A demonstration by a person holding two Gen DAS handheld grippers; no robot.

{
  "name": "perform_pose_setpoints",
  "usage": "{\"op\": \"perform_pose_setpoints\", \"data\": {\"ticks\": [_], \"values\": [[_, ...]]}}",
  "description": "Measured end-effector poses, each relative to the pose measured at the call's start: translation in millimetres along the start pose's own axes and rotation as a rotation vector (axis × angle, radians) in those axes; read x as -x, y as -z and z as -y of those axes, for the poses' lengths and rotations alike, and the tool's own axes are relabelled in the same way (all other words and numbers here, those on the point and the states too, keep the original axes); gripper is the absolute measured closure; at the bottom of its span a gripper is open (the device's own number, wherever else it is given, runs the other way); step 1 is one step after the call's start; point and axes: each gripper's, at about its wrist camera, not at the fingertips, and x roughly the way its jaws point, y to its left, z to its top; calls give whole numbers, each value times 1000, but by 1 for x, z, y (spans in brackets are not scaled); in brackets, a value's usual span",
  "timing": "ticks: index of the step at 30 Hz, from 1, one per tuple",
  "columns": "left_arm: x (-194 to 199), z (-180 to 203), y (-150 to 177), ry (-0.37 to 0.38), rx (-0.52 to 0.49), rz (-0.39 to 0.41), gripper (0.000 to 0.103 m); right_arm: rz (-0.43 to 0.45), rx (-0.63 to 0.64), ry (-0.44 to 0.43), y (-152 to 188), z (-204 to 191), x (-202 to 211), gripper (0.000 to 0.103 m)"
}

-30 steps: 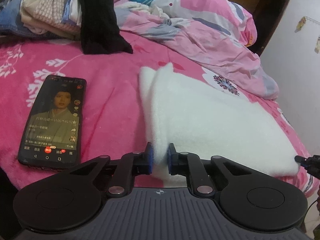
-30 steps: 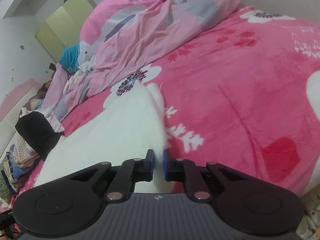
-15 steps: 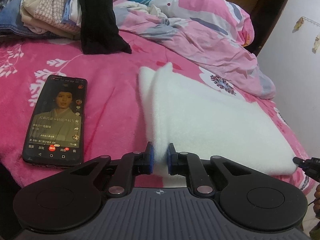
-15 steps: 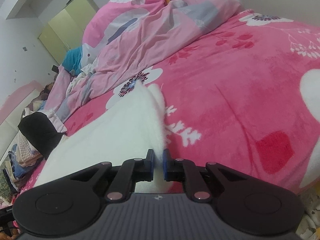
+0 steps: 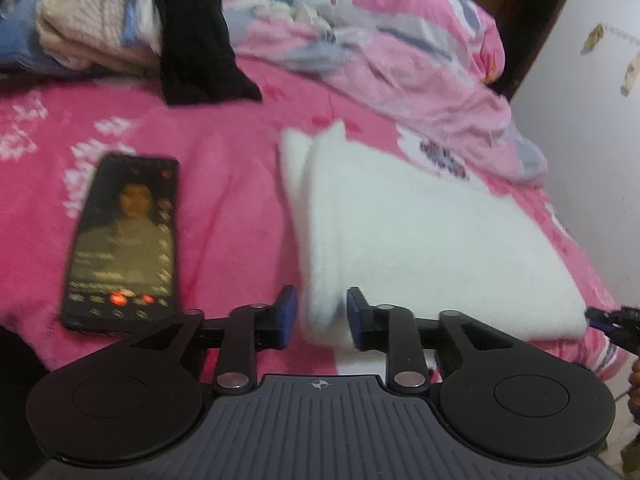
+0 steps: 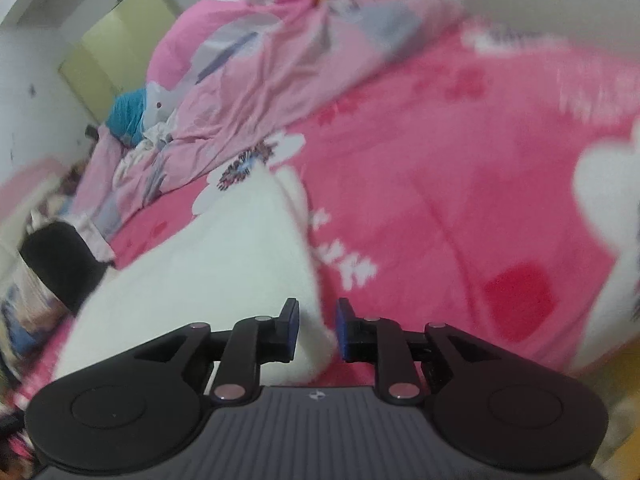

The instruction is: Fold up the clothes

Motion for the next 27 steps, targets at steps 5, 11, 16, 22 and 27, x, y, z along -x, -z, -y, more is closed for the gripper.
{"op": "perform_pose_setpoints", "data": {"ticks": [5, 11, 16, 22, 27], "values": [[21, 13, -13, 81, -38, 104, 57, 48, 249, -132, -11, -71, 44, 82], [-20, 71, 0, 172, -238, -4, 57, -137, 458, -226, 31, -159, -15, 81], [-56, 91, 34, 67, -423, -82, 57, -211, 568, -121, 90, -183, -71, 82], [-52, 85, 35, 94, -420, -62, 57, -116, 623, -88, 95, -205, -48, 81], [-50, 84, 37, 96, -425, -51, 56, -24, 695, -175, 104, -229, -47, 81]]}}
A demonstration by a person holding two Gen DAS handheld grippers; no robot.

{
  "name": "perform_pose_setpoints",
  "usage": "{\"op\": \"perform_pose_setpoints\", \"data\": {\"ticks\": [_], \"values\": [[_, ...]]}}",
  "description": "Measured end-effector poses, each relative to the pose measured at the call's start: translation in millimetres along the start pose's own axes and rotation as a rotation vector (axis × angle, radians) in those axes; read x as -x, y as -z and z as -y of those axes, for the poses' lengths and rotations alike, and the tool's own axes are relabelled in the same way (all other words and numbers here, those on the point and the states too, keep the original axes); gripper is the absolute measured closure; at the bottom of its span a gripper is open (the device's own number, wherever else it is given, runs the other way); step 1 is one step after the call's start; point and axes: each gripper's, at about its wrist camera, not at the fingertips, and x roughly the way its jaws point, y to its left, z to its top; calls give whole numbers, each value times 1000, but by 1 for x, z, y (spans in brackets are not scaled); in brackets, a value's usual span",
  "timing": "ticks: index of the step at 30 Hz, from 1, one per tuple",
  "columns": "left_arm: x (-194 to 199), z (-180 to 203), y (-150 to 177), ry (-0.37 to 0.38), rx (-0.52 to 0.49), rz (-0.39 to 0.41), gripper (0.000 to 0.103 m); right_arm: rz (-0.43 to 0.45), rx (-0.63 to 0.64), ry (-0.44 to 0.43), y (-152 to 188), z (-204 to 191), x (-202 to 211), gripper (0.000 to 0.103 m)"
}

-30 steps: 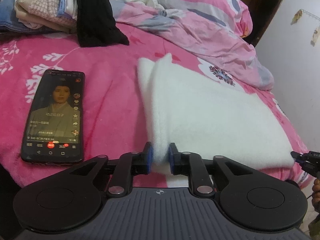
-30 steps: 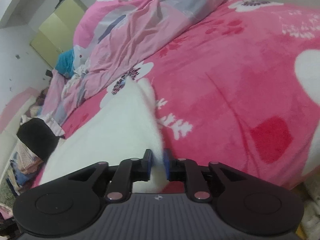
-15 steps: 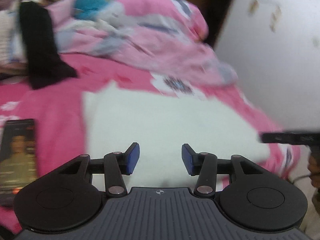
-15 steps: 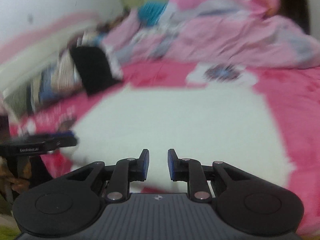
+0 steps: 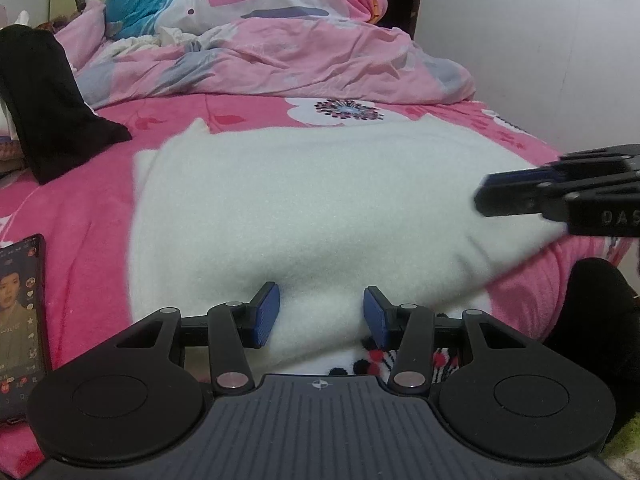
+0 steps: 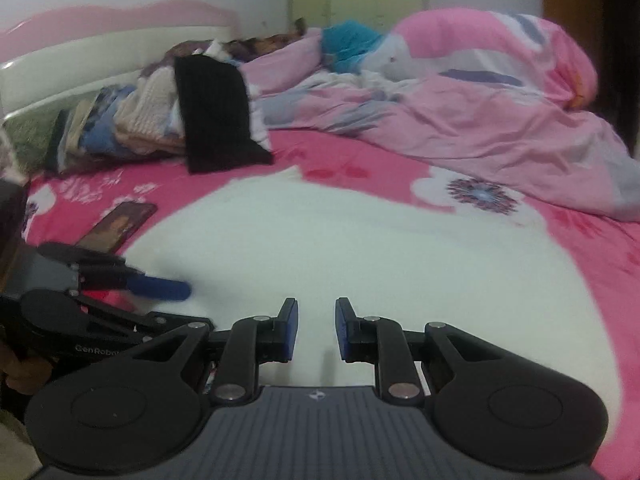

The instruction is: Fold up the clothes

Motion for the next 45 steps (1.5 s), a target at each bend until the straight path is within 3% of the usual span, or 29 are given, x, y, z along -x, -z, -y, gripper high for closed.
{"op": "perform_pose_setpoints", "data": {"ticks": [2, 4, 6, 10, 13, 17, 22, 24, 28, 32, 34, 36, 37, 38, 42, 44, 45], "values": [[-1, -1, 0, 4, 2, 4, 56, -97, -14, -5, 18, -1, -30, 82], [-2, -2, 1, 8, 6, 8, 56, -77, -36, 4, 27, -2, -34, 81], [-1, -2, 1, 11, 12, 12, 56, -87, -18, 15, 13, -6, -25, 81], [-1, -3, 2, 16, 23, 21, 56, 40, -14, -65, -1, -15, -6, 81], [-2, -4, 2, 18, 26, 20, 56, -59, -6, -69, 18, -23, -36, 81], [-1, -4, 2, 16, 25, 20, 56, -39, -10, -57, 17, -21, -26, 81], [-1, -6, 1, 22, 42, 18, 56, 55, -29, 122, 4, 9, 9, 80], [-1, -6, 1, 21, 43, 15, 56, -52, -131, 121, 19, 35, -11, 80], [-2, -6, -1, 16, 44, 7, 56, -33, -164, 98, 30, 43, -9, 80], [-2, -6, -2, 9, 51, -2, 56, 30, -148, 202, 11, 51, 22, 80], [-2, -5, -3, 4, 52, -5, 56, 46, -211, 264, 13, 70, 31, 79], [-3, -5, -4, 1, 53, -9, 56, -28, -328, 312, 29, 100, 22, 79], [-3, -4, -4, 0, 54, -12, 56, -72, -386, 297, 42, 110, 12, 79], [-3, -4, -5, -1, 55, -13, 55, -42, -413, 278, 52, 114, 10, 79], [-2, -4, -7, -7, 56, -25, 55, -46, -335, 318, 35, 105, 24, 78], [-2, -4, -7, -7, 60, -30, 55, 22, -363, 373, 29, 115, 46, 77], [-2, -4, -7, -7, 61, -32, 55, 9, -403, 388, 35, 124, 45, 76]]}}
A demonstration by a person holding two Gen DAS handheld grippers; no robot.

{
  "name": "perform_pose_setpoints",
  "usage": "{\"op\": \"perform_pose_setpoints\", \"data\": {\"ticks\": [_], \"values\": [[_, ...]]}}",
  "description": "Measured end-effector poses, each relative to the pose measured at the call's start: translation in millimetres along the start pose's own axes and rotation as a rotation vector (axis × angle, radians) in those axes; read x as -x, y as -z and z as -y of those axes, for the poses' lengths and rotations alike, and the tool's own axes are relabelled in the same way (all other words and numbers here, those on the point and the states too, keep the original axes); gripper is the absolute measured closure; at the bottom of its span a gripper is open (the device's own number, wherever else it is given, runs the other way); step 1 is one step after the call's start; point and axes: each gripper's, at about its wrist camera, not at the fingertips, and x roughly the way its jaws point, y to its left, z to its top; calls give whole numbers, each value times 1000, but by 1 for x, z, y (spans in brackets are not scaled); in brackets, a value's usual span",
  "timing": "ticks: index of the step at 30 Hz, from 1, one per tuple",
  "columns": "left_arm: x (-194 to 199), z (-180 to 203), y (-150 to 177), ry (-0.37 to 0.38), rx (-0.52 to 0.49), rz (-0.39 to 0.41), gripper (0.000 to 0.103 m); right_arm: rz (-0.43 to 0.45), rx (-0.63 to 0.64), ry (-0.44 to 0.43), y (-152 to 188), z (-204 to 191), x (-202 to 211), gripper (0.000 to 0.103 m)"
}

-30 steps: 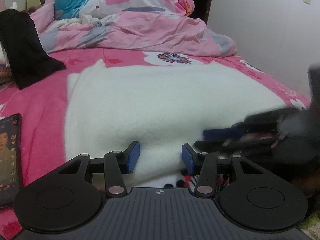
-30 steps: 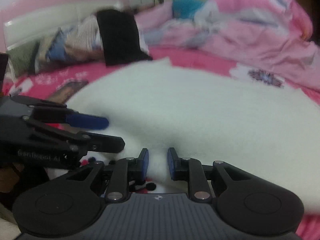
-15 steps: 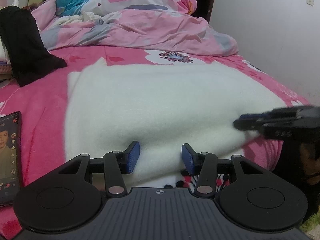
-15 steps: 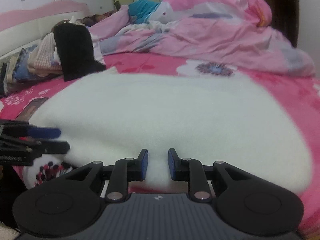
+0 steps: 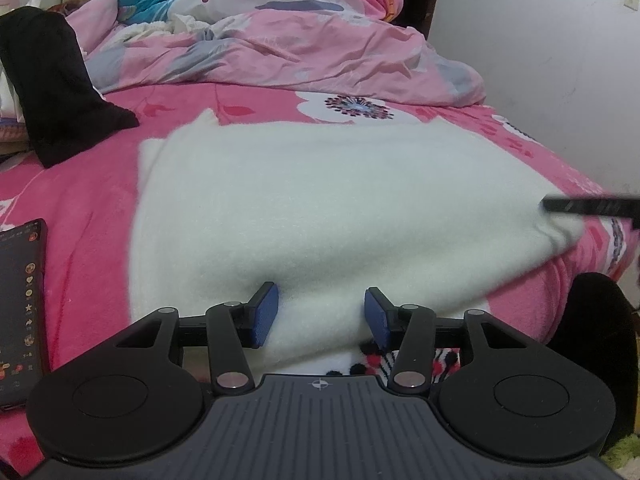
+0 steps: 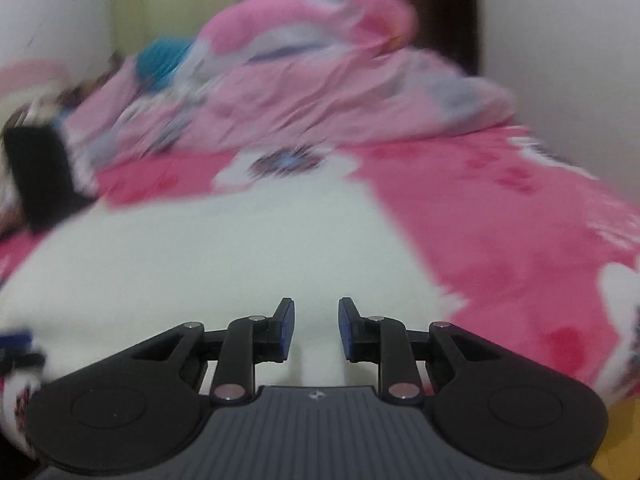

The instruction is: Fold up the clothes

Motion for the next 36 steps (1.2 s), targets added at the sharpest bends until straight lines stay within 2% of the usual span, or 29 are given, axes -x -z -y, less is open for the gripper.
{"op": "perform_pose_setpoints", "data": {"ticks": [3, 4, 6, 9, 13, 14, 16, 20, 24, 26, 29, 30, 31, 36], "values": [[0, 1, -1, 2, -1, -4, 53, -64, -114, 55, 7, 30, -18, 72], [0, 1, 0, 1, -1, -3, 52, -60, -128, 39, 13, 36, -22, 71], [1, 1, -1, 3, 0, 4, 52, -55, -88, 51, 12, 32, -21, 70], [13, 1, -2, 7, -3, 62, 52, -56, -60, 71, -1, 23, -13, 67], [31, 6, -3, -35, -58, 147, 51, 3, -86, -24, -11, 14, 5, 66], [31, 5, -2, -51, -67, 143, 51, 16, -85, -60, -12, 8, 7, 66], [22, -1, 2, -98, -47, 86, 51, 31, -62, -111, -14, -5, 9, 66], [15, -22, 12, -62, 74, 72, 51, 39, -22, -174, -14, -29, 12, 66], [12, -22, 12, -61, 67, 71, 51, 62, 59, -218, -11, -52, 15, 64], [12, -23, 13, -58, 68, 72, 51, 48, 111, -236, -2, -63, 9, 60], [14, -26, 11, -43, 90, 71, 51, -97, 170, -217, 21, -74, -25, 54], [15, -27, 10, -37, 99, 71, 51, -58, 188, -211, 27, -77, -23, 53], [18, -28, 10, -32, 108, 74, 51, -55, 210, -200, 27, -80, -21, 53], [33, -26, 1, -49, 104, 135, 51, -88, 201, -233, 20, -78, -21, 43]]}}
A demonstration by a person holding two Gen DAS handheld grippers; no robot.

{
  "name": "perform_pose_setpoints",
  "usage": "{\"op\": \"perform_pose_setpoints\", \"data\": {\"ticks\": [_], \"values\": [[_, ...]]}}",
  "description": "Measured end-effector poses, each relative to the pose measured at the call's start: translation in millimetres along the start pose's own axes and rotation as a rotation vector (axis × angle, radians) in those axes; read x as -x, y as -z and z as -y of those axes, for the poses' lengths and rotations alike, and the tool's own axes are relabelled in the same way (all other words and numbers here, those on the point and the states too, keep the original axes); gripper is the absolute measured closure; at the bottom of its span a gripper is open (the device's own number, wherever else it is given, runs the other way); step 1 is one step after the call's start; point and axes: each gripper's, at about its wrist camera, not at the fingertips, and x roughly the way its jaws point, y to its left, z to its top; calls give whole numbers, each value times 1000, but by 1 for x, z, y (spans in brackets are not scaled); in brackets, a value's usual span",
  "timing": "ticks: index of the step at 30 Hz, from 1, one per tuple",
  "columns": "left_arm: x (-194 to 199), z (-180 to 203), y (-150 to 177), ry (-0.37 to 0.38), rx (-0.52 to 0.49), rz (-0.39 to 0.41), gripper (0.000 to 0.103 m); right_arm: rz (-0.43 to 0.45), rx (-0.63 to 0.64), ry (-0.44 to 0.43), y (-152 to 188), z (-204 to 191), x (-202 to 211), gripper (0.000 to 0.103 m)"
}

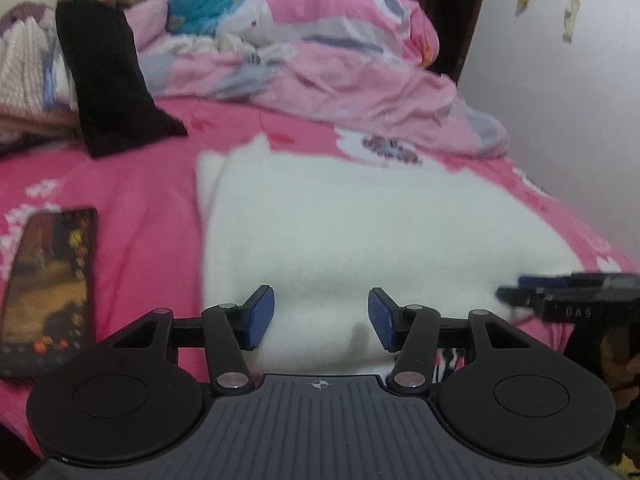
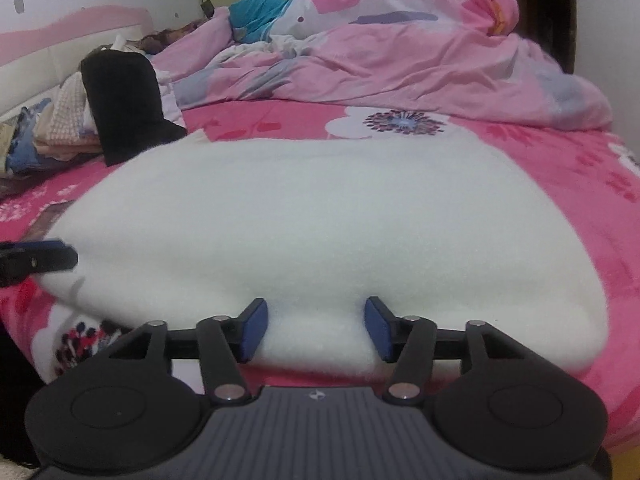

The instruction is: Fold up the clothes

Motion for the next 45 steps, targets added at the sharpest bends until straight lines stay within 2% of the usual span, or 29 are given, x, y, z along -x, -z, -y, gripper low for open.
{"op": "perform_pose_setpoints", "data": {"ticks": [4, 10, 15, 18, 19, 23, 26, 31, 39, 43, 45], "values": [[0, 7, -11, -14, -60, 30, 51, -11, 13, -18, 0, -1, -1, 28], [-14, 19, -27, 0, -124, 42, 51, -12, 21, 0, -5, -11, -1, 20], [-35, 41, -18, -32, -265, -47, 50, 81, 35, 26, -21, -12, 16, 10], [-45, 49, -9, -66, -321, -81, 45, 114, 35, 32, -26, -11, 15, 4], [-45, 51, -9, -71, -325, -83, 43, 114, 34, 37, -27, -11, 12, 4], [-50, 48, -13, -75, -277, -118, 36, -16, 53, 79, -14, -11, -27, 0], [-52, 47, -18, -81, -245, -149, 34, 7, 113, 128, -9, -24, -27, 0], [-56, 52, -21, -95, -229, -179, 27, -34, 81, 117, -15, -19, -27, 0], [-62, 55, -28, -103, -211, -226, 20, -46, 82, 102, -15, -18, -27, 0], [-64, 60, -26, -108, -212, -246, 6, -42, 88, 97, -14, -18, -27, 0], [-66, 64, -25, -120, -219, -251, 2, -42, 94, 96, -14, -18, -26, 0]]}}
